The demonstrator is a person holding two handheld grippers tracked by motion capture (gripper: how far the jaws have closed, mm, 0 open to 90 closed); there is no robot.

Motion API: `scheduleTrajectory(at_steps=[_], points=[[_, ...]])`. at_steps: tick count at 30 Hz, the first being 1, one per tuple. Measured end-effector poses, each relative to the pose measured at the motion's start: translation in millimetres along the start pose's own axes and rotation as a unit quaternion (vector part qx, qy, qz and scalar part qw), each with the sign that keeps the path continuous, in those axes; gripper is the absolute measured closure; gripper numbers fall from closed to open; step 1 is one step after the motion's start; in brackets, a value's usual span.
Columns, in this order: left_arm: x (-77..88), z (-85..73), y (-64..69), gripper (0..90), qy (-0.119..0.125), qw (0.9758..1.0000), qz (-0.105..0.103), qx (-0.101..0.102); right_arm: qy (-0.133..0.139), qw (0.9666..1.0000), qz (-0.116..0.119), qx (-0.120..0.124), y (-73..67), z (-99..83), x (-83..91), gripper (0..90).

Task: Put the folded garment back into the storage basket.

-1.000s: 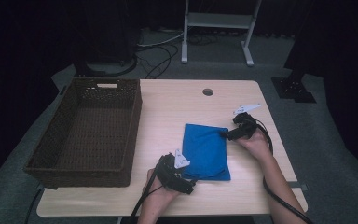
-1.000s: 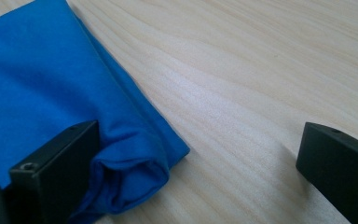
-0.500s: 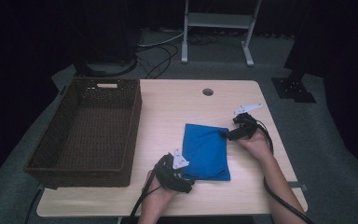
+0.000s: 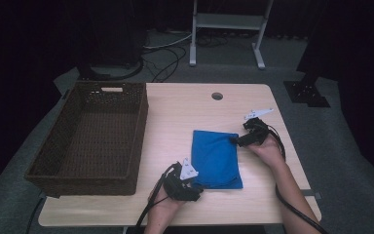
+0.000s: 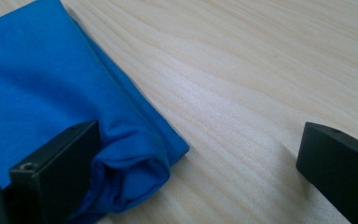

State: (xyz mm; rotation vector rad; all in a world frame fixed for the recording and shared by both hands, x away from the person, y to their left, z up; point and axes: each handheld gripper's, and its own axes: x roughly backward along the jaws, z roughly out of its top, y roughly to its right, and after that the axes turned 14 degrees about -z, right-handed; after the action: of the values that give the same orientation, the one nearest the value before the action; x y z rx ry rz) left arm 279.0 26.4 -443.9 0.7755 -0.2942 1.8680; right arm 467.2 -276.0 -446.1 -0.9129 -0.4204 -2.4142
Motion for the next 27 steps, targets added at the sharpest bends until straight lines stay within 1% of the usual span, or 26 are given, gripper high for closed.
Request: scheduleTrajectory(at_steps=[4, 9, 14, 16, 21, 27], points=[[-0.5, 0.4, 0.2, 39.6, 0.004, 1.0000, 0.004, 0.006, 0.000, 1.0000, 0.000, 0.001, -0.1, 0.2, -0.1, 0.0], [-0.6, 0.5, 0.9, 44.3, 0.006, 0.9999, 0.012, 0.008, 0.000, 1.0000, -0.001, 0.000, -0.2, -0.1, 0.0, 0.0], [-1.3, 1.0, 1.8, 54.0, 0.010, 0.9998, 0.016, 0.009, 0.001, 1.0000, 0.000, -0.003, -0.3, -0.5, 0.4, 0.0], [-1.4, 1.1, 1.8, 59.4, 0.012, 0.9997, 0.017, 0.010, 0.002, 1.0000, -0.001, -0.004, 0.0, -1.0, 0.8, 0.0], [-1.9, 2.1, 1.2, 68.1, 0.011, 0.9997, 0.019, 0.010, 0.002, 1.0000, -0.001, -0.007, 0.1, -1.7, 1.6, 0.0], [-2.5, 2.7, -0.3, 74.2, 0.015, 0.9996, 0.020, 0.014, 0.002, 0.9999, -0.004, -0.010, -1.2, -1.8, 1.7, 0.0]])
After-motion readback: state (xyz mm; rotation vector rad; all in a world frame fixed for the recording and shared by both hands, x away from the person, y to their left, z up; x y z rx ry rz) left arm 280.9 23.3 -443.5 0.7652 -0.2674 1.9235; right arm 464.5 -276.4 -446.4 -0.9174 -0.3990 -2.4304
